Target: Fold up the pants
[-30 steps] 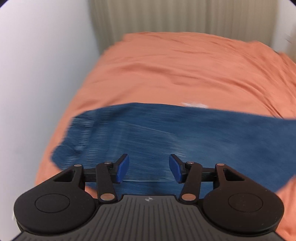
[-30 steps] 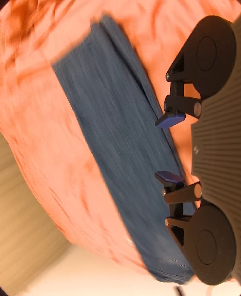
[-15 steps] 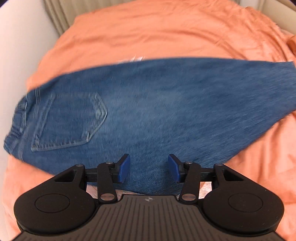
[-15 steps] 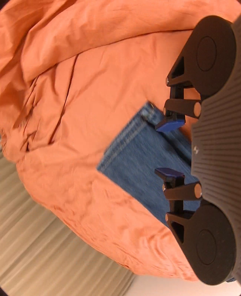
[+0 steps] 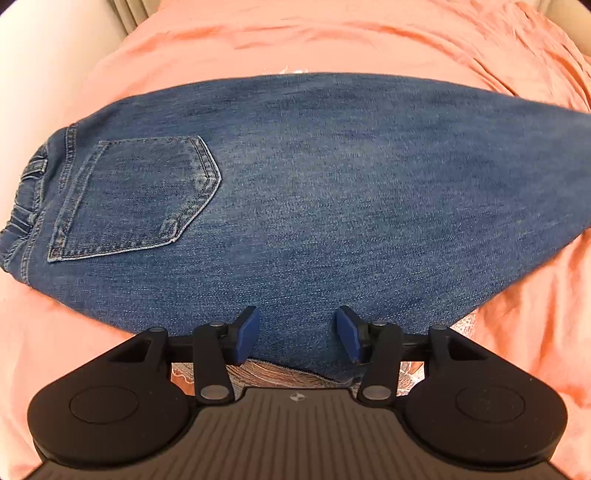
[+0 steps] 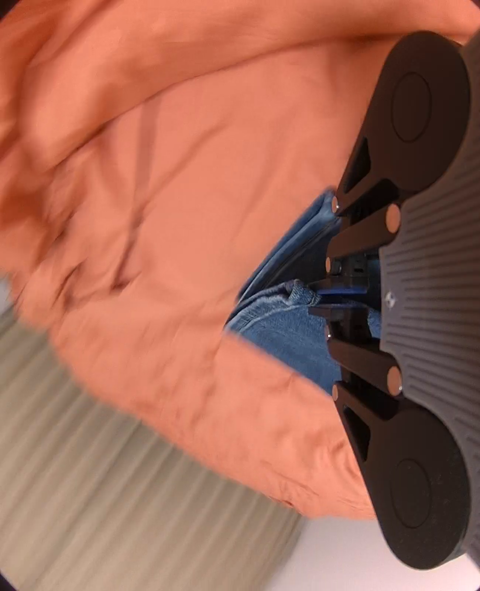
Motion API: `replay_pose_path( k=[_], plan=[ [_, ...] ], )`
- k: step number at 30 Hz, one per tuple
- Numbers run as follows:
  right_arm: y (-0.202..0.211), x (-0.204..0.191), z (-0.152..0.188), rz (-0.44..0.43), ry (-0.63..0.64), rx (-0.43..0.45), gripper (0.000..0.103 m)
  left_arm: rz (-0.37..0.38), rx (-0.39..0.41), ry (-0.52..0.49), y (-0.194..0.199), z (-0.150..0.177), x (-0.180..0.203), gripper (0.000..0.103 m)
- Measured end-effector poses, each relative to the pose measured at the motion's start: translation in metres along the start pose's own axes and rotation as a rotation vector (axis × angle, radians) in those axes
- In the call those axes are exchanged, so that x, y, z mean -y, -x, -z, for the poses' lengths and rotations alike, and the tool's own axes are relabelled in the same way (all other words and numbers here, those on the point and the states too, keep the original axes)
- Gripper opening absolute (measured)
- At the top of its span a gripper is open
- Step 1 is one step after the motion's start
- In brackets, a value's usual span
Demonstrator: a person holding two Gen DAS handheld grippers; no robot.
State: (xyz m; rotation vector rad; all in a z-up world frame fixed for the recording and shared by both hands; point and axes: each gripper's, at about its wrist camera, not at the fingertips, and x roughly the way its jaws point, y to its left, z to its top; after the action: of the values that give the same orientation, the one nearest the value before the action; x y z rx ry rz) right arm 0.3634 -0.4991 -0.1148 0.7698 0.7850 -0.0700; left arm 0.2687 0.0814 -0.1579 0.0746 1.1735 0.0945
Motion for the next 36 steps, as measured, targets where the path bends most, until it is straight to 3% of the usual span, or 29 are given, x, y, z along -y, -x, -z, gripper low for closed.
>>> replay_pose_path(
  k=[2, 4, 14, 16, 17, 18, 23, 31, 34, 36],
  plan=[
    [0.000, -0.001, 0.001, 0.060, 0.048, -0.009, 0.000, -0.002, -0.008, -0.017, -0.003, 0.000, 0.001, 0.058],
    [-0.012, 0.015, 0.003, 0.102, -0.002, -0.049, 0.000, 0.002, -0.018, -0.018, -0.006, -0.001, 0.000, 0.058],
    [-0.034, 0.033, 0.014, 0.173, 0.021, -0.096, 0.001, -0.009, 0.010, -0.061, 0.004, -0.003, 0.002, 0.058],
    [-0.022, 0.029, 0.011, 0.161, 0.024, -0.084, 0.017, -0.003, 0.041, -0.062, 0.014, -0.005, 0.002, 0.058],
    [-0.016, 0.028, 0.010, 0.159, 0.030, -0.079, 0.042, 0.011, 0.062, -0.061, 0.019, -0.006, 0.003, 0.058],
    [-0.009, 0.028, 0.009, 0.146, 0.036, -0.072, 0.056, 0.026, 0.078, -0.058, 0.023, -0.009, 0.004, 0.058],
    [-0.003, 0.048, 0.013, 0.063, -0.073, -0.105, 0.054, 0.093, 0.124, -0.078, 0.035, -0.033, 0.028, 0.058],
    [-0.034, 0.071, 0.019, -0.006, -0.195, -0.134, 0.047, 0.198, 0.149, -0.133, 0.021, -0.069, 0.087, 0.058],
    [-0.045, 0.079, 0.020, -0.046, -0.224, -0.136, 0.039, 0.226, 0.164, -0.168, 0.013, -0.084, 0.112, 0.058],
    [-0.052, 0.086, 0.020, -0.070, -0.247, -0.136, 0.027, 0.236, 0.172, -0.196, 0.005, -0.093, 0.128, 0.057]
  ],
)
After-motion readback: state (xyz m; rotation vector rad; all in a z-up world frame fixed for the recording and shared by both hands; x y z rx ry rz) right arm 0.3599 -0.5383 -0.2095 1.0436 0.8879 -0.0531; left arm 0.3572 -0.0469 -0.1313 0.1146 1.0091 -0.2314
